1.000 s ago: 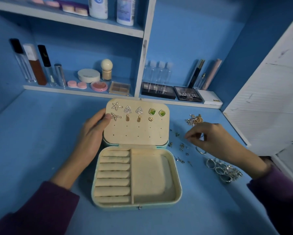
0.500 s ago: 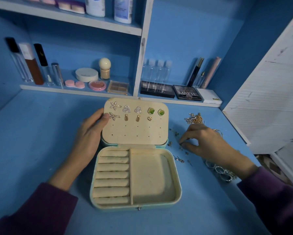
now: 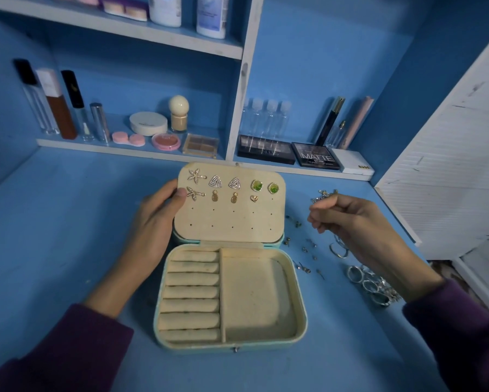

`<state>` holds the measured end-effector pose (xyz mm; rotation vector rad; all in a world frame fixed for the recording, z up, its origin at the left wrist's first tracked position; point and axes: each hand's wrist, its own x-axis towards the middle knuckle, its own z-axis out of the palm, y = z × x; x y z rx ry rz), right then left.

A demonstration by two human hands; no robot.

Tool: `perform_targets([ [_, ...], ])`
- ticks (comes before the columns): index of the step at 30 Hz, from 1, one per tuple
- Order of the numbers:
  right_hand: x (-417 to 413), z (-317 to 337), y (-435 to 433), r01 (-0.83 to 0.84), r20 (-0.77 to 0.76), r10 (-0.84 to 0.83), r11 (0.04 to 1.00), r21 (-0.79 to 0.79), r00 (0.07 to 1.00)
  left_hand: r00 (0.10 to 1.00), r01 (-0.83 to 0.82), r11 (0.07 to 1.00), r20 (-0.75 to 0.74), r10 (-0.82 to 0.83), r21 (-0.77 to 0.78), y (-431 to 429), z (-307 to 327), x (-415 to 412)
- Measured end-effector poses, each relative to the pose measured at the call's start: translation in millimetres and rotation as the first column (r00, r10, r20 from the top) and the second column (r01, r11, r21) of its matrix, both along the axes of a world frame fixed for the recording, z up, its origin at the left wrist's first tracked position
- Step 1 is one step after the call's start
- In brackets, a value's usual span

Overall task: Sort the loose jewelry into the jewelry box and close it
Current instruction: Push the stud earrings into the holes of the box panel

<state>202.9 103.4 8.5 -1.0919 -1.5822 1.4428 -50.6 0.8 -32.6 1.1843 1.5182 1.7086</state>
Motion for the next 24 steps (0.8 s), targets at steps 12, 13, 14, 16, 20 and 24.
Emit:
perform_targets([
  [12,-13.4,-1.0,-6.4,-0.060,-0.071,0.056,0.996,-0.064,0.996,1.000,0.000,1.000,-0.004,0.000,0.005,-0.1,-0.3,-0.8],
  [13,-14.7,-1.3,-6.8,-0.059,-0.042,0.057,0.998,-0.037,0.997,1.000,0.002,1.000,-0.004,-0.002,0.004,-0.4,-0.4,-0.9],
  [14,-15.7,-0.9,-7.5,-0.061,-0.009,0.061,0.998,-0.005,0.998,1.000,0.004,1.000,-0.002,-0.004,0.003,-0.6,-0.5,-1.0],
  [16,-18.6,-0.3,-8.6,-0.068,0.054,0.064,0.996,0.064,0.996,1.000,0.006,1.000,0.005,-0.006,0.001,-0.9,-0.5,-1.3],
  [20,-27.2,0.6,-8.3,-0.064,0.185,0.032,0.983,0.171,0.982,1.000,0.012,1.000,0.015,-0.012,0.000,-1.0,-1.1,-1.9],
  [24,-36.9,-1.0,-6.3,-0.048,0.247,-0.005,0.976,0.211,0.969,1.000,0.011,1.000,0.010,-0.011,0.008,-1.2,-1.7,-2.7],
])
